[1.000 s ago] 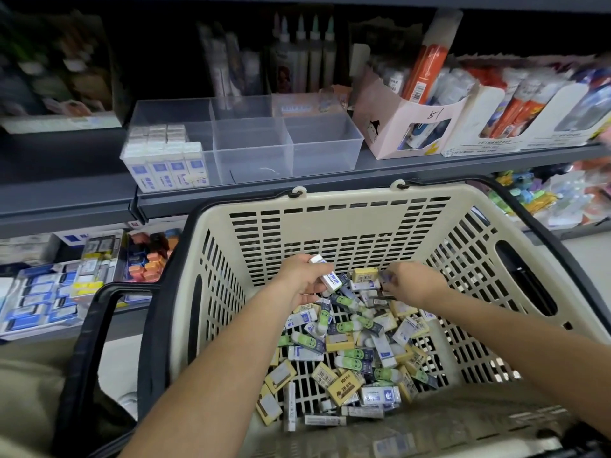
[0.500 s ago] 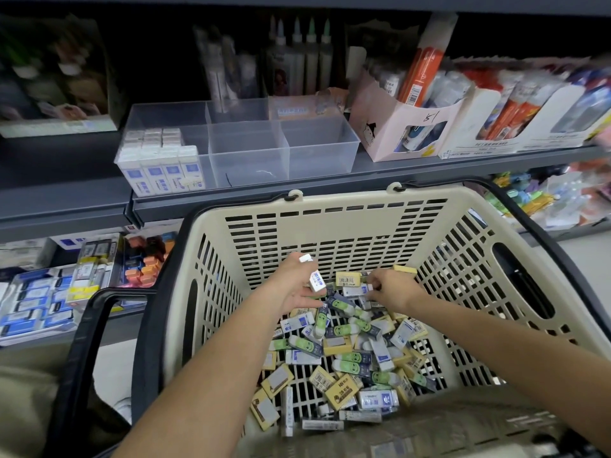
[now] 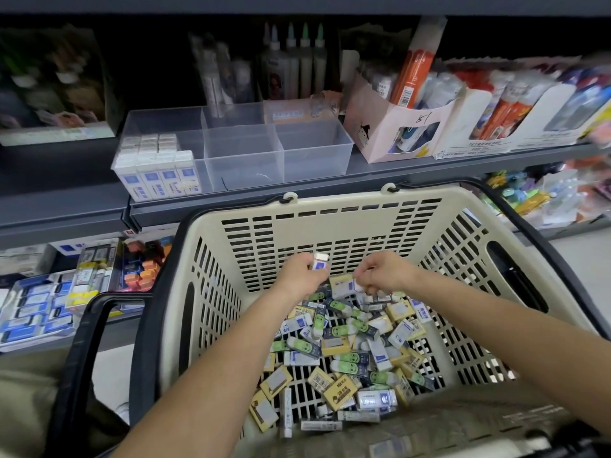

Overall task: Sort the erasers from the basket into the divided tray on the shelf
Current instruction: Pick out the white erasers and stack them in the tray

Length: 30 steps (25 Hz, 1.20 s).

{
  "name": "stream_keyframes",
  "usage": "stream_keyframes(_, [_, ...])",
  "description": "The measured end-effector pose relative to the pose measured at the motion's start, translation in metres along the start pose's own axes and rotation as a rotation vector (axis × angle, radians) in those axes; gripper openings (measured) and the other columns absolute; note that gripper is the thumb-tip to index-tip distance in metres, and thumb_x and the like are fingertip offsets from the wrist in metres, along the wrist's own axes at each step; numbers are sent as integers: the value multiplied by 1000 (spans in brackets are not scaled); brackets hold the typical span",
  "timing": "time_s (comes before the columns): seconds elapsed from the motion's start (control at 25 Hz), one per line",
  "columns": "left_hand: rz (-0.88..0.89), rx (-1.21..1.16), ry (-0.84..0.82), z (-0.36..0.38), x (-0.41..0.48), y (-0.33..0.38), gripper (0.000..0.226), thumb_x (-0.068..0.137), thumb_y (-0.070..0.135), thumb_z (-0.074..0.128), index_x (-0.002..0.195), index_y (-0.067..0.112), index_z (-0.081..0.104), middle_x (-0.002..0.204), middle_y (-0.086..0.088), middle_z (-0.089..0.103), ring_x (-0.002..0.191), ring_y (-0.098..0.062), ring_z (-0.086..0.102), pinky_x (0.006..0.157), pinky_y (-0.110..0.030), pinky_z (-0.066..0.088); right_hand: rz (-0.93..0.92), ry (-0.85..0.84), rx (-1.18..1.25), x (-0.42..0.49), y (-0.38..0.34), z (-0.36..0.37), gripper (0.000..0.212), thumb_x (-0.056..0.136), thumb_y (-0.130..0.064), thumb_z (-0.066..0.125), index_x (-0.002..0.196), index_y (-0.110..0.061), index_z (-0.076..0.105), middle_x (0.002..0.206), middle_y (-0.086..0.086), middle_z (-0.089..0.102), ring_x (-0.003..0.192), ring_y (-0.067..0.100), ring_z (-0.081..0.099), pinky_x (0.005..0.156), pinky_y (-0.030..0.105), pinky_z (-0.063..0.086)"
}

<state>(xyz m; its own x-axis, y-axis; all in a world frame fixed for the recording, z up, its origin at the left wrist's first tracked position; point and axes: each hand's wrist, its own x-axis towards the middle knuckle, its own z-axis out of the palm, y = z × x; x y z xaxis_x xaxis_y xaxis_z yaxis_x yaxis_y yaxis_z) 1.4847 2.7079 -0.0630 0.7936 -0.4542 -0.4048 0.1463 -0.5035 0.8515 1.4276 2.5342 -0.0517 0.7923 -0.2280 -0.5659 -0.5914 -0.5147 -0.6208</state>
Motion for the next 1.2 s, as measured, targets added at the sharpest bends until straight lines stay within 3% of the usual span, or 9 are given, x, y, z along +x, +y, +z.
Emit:
stream_keyframes(0.16, [133, 116, -174, 13, -5, 6, 12, 97, 23, 46, 96, 16, 56, 77, 1, 53, 63, -9, 49, 53, -20, 41, 118, -122, 316, -15, -21, -1, 4, 85, -11, 62, 84, -8, 65, 66, 4, 66, 55, 10, 56, 51, 18, 42])
stream_keyframes(0.32, [-106, -291, -272, 7, -10, 7, 16, 95, 37, 46, 95, 22, 52, 88, -1, 61, 73, -11, 60, 57, -23, 52, 128, -77, 604, -9, -17, 4, 13, 88, -13, 60, 95, -4, 65, 78, 7, 72, 60, 11, 63, 51, 18, 47])
stream_keyframes(0.36, [-152, -390, -279, 4, -10, 7, 18, 92, 36, 53, 97, 19, 53, 87, -4, 63, 71, -13, 61, 55, -23, 52, 116, -36, 521, -5, -13, 4, 14, 90, -14, 58, 97, -4, 65, 84, 8, 72, 63, 11, 64, 52, 19, 47])
stream_keyframes(0.52, [-173, -500, -265, 1, -7, 6, 20, 84, 17, 68, 99, 10, 57, 84, -7, 72, 67, -14, 69, 50, -22, 53, -16, 100, -492, 15, 11, 5, 19, 92, -17, 53, 90, -7, 68, 83, 5, 65, 71, 19, 59, 57, 23, 46])
stream_keyframes(0.68, [-181, -546, -231, -4, -5, 3, 14, 87, 10, 63, 99, 11, 57, 99, -13, 68, 80, -19, 70, 56, -27, 58, -1, 131, -812, 27, 17, 20, 11, 85, -26, 59, 85, -15, 59, 83, 2, 62, 76, 22, 59, 58, 28, 45])
stream_keyframes(0.84, [-217, -561, -180, -6, -5, 1, 17, 87, 8, 63, 103, 9, 56, 96, -13, 68, 76, -19, 70, 55, -29, 58, -17, 251, -1017, 34, 26, 39, 30, 78, -46, 63, 81, -20, 48, 67, -2, 46, 70, 19, 51, 55, 28, 41])
stream_keyframes(0.92, [-219, -567, -180, -6, -5, 2, 15, 88, 9, 63, 101, 9, 55, 89, -10, 70, 71, -16, 70, 54, -28, 58, 7, 261, -912, 34, 26, 38, 26, 77, -37, 63, 89, -20, 47, 74, -1, 52, 74, 20, 54, 57, 29, 44])
stream_keyframes(1.08, [-214, -565, -187, -6, -5, 2, 14, 86, 6, 63, 98, 10, 56, 88, -10, 69, 70, -13, 69, 55, -29, 58, 33, 101, -227, 21, 10, 16, 21, 77, -23, 69, 93, -17, 56, 84, 1, 61, 69, 14, 56, 57, 26, 44])
stream_keyframes(1.2, [-206, -528, -162, -4, -4, 3, 16, 86, 6, 63, 99, 11, 56, 88, -8, 67, 72, -12, 68, 61, -30, 58, 25, -20, 162, -7, -7, 2, 16, 89, -21, 58, 103, -14, 62, 86, -1, 61, 67, 9, 62, 53, 19, 45])
